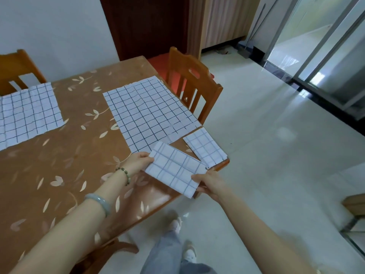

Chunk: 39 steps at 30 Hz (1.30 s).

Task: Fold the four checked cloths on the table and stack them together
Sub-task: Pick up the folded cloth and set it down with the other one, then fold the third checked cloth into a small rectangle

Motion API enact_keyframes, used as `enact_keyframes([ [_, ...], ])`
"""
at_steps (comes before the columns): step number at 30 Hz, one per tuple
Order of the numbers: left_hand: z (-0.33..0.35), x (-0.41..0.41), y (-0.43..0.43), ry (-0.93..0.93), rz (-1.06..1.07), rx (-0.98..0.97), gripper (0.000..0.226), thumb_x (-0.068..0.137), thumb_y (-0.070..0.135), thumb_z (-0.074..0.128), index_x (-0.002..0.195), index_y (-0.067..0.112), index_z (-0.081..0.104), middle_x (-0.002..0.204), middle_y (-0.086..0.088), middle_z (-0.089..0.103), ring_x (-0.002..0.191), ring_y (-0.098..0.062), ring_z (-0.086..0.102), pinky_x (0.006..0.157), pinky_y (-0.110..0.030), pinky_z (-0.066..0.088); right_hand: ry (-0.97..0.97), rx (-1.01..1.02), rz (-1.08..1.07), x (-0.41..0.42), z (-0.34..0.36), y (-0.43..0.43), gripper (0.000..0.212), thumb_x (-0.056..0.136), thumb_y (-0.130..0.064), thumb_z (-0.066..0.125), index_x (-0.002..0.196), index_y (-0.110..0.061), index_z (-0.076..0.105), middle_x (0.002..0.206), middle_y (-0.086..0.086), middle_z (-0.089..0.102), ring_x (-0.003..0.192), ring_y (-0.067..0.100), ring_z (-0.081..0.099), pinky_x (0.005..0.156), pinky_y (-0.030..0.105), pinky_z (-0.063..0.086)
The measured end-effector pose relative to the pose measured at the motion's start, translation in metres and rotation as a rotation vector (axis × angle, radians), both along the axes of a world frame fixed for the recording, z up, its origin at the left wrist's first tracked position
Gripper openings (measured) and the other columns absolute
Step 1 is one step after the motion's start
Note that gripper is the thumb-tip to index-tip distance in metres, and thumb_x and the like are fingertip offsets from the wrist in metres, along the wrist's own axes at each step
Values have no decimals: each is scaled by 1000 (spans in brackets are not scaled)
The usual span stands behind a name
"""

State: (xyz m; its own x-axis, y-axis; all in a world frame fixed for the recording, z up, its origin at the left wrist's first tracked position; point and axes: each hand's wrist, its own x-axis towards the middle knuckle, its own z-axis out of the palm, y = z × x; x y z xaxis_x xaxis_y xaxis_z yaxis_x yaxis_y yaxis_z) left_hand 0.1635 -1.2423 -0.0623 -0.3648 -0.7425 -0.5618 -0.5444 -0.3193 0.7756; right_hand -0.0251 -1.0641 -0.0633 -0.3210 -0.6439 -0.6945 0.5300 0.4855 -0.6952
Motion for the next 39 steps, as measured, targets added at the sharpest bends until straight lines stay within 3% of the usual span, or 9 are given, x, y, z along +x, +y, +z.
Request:
enact_keyframes([
  [3, -13, -18, -17, -35, -106, -81, 4, 82, 19, 67, 79, 19, 69, 83, 4, 68, 83, -17, 64, 76, -30, 50, -12, 79, -56, 0, -16, -5, 34, 82, 12, 60, 108, -9, 60, 100, 6, 69, 85, 20, 67, 54, 29, 57],
  [8, -37, -53, -48, -114, -175, -170, 17, 80, 13, 73, 95, 9, 69, 87, -4, 65, 81, -17, 60, 72, -23, 44, 14, 225, -173, 5, -51, -16, 50, 64, 1, 76, 110, 13, 60, 104, 28, 68, 85, 36, 71, 73, 48, 59],
  [11, -52, -67, -63, -169, -216, -226, 17, 77, 13, 76, 91, 13, 67, 86, -2, 63, 83, -19, 60, 73, -23, 42, 41, 271, -202, 3, -58, -27, 24, 73, 7, 70, 96, 6, 65, 101, 26, 69, 85, 36, 70, 77, 50, 58],
  [18, -74, -92, -76, -325, -465, -412, 13, 81, 21, 71, 89, 15, 64, 85, 1, 61, 81, -17, 57, 70, -24, 39, 145, 421, -196, -4, -65, -45, 31, 74, 5, 70, 102, 11, 59, 98, 29, 66, 70, 31, 68, 61, 41, 61],
  [20, -80, -96, -76, -351, -496, -432, 12, 81, 22, 70, 89, 15, 64, 85, 0, 63, 80, -19, 58, 68, -25, 40, 178, 452, -179, -6, -66, -46, 14, 75, 6, 69, 84, 2, 60, 83, 22, 66, 65, 28, 68, 61, 39, 61],
  [24, -87, -98, -78, -377, -520, -462, 13, 82, 24, 69, 89, 15, 62, 83, 0, 62, 78, -19, 58, 67, -25, 40, 241, 485, -154, -10, -73, -46, 38, 75, 4, 73, 61, -11, 41, 60, 10, 54, 53, 21, 63, 50, 30, 58],
  [30, -96, -97, -80, -377, -511, -478, 16, 82, 22, 69, 91, 14, 59, 84, 0, 59, 80, -19, 55, 66, -26, 38, 415, 515, -29, -6, -75, -44, 40, 72, -20, 79, 66, -16, 40, 58, 8, 57, 57, 23, 67, 66, 43, 60],
  [36, -76, -102, -87, -390, -599, -538, 38, 77, 30, 72, 107, 13, 58, 104, -4, 58, 95, -21, 56, 77, -29, 44, 597, 550, 213, -24, -34, -29, 23, 79, -33, 67, 82, -13, 57, 69, 3, 65, 57, 20, 68, 51, 27, 57],
  [39, -45, -122, -87, -376, -716, -542, 41, 82, 27, 69, 118, 11, 59, 120, -6, 59, 109, -21, 55, 88, -29, 44, 583, 440, 240, -45, -8, -25, 25, 76, -34, 70, 81, -19, 50, 71, 1, 64, 61, 18, 64, 68, 36, 58],
])
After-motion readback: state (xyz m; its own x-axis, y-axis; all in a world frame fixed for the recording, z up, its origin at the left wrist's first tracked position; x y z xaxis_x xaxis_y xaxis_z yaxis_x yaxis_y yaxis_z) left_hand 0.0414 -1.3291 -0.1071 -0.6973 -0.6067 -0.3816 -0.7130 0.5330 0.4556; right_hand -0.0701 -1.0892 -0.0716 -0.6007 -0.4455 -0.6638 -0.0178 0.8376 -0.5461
